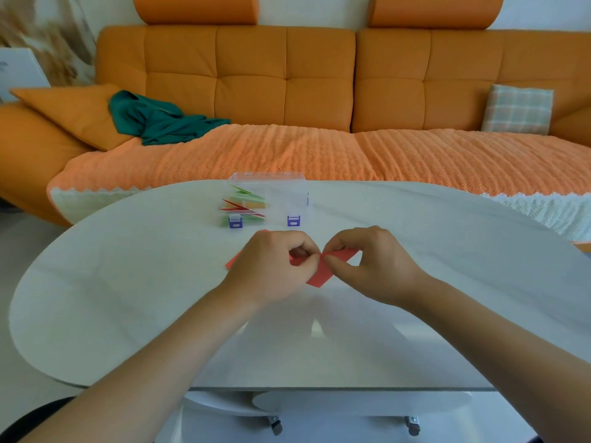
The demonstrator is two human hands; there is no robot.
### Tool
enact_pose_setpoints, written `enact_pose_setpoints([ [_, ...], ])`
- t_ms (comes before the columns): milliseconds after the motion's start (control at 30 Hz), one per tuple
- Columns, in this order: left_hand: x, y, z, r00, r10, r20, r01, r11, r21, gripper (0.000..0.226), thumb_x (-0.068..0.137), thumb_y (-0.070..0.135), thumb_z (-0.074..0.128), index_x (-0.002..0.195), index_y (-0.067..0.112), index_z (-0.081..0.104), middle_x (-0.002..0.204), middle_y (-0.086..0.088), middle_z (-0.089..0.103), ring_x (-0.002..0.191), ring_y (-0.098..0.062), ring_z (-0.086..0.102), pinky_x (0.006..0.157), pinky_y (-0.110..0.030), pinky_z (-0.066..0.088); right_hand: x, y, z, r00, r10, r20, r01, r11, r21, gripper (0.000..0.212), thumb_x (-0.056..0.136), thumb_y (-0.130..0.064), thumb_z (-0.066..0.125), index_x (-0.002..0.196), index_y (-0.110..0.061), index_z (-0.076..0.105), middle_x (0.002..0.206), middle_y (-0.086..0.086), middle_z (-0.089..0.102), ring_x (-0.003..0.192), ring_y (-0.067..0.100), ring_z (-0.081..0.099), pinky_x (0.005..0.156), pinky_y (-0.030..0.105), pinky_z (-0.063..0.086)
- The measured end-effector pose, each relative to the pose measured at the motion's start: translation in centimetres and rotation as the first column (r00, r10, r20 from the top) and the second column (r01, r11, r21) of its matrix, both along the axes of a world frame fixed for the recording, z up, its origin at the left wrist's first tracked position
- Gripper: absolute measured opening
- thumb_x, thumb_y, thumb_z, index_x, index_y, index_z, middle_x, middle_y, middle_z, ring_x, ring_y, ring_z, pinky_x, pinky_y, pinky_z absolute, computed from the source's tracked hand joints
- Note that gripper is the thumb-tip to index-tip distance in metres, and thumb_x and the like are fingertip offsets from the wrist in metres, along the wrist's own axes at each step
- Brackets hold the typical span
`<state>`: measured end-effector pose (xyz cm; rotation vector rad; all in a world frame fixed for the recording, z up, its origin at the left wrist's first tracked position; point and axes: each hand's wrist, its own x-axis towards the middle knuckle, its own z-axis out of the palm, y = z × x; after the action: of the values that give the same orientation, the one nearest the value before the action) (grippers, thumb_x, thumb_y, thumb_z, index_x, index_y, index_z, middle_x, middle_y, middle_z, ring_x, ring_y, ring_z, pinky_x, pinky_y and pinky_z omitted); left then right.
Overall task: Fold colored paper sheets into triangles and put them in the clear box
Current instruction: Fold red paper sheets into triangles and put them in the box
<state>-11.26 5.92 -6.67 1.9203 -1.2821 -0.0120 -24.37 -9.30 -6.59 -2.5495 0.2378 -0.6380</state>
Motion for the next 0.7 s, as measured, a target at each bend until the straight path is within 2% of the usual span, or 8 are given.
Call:
enact_pose_setpoints([
  [100,-0.1,0.1,0.4,1.000,0.000,-0.030,0.000,1.000,0.005,0.006,0.084,0.022,0.073,0.085,0.026,0.078,0.077,0.015,0.073,0.081,-0.002,0.065,0.067,-0.011,0.048,0.2,0.5,0.2,0.997,-0.009,0.071,0.012,0.999,-0.042,0.012,0.082,-0.023,0.064,0.081,-0.028,0.075,0.076,-0.017,0.072,0.071,0.009,0.067,0.071,0.029,0.052],
  [200,-0.3,0.2,0.8,0.998,0.006,-0.058,-0.005,1.000,0.018,0.007,0.086,0.025,0.072,0.080,0.029,0.074,0.075,0.018,0.070,0.081,0.001,0.063,0.064,-0.009,0.045,0.3,0.6,0.8,0.992,-0.050,0.118,0.054,0.998,-0.029,0.010,0.079,-0.026,0.065,0.079,-0.028,0.075,0.074,-0.018,0.072,0.070,0.005,0.067,0.073,0.019,0.049],
  [267,-0.4,0.3,0.9,0.998,0.010,-0.061,-0.008,0.999,0.032,0.008,0.086,0.026,0.072,0.078,0.029,0.072,0.074,0.019,0.069,0.082,0.002,0.062,0.063,-0.010,0.045,0.3,0.5,1.1,0.992,-0.065,0.109,0.070,0.997,-0.037,0.008,0.078,-0.028,0.067,0.075,-0.030,0.075,0.072,-0.019,0.071,0.071,0.000,0.065,0.076,0.007,0.041],
  [433,0.3,0.5,1.7,1.000,-0.009,0.010,0.008,0.996,0.089,0.013,0.085,0.023,0.069,0.073,0.029,0.069,0.073,0.019,0.068,0.076,-0.003,0.063,0.057,-0.017,0.047,0.1,-0.2,1.6,0.997,-0.065,0.052,0.070,0.992,-0.106,0.007,0.077,-0.027,0.068,0.072,-0.028,0.073,0.066,-0.018,0.069,0.067,-0.001,0.064,0.080,0.004,0.036],
  [533,1.3,0.8,2.0,0.999,0.016,0.051,-0.020,0.996,0.090,0.015,0.084,0.020,0.067,0.071,0.026,0.067,0.071,0.016,0.069,0.066,-0.007,0.065,0.062,-0.032,0.054,-0.3,-1.7,1.5,0.994,-0.102,0.049,0.107,0.987,-0.118,0.007,0.077,-0.023,0.070,0.072,-0.027,0.071,0.066,-0.016,0.069,0.065,0.003,0.064,0.081,0.009,0.040],
  [700,2.4,1.2,2.0,0.995,0.039,0.087,-0.042,0.999,0.032,0.014,0.083,0.018,0.067,0.072,0.025,0.066,0.072,0.013,0.068,0.071,-0.008,0.065,0.066,-0.038,0.054,-0.6,-3.3,1.0,0.979,-0.191,0.070,0.195,0.979,-0.057,0.008,0.079,-0.018,0.069,0.077,-0.025,0.070,0.071,-0.014,0.069,0.070,0.004,0.066,0.067,0.021,0.052],
])
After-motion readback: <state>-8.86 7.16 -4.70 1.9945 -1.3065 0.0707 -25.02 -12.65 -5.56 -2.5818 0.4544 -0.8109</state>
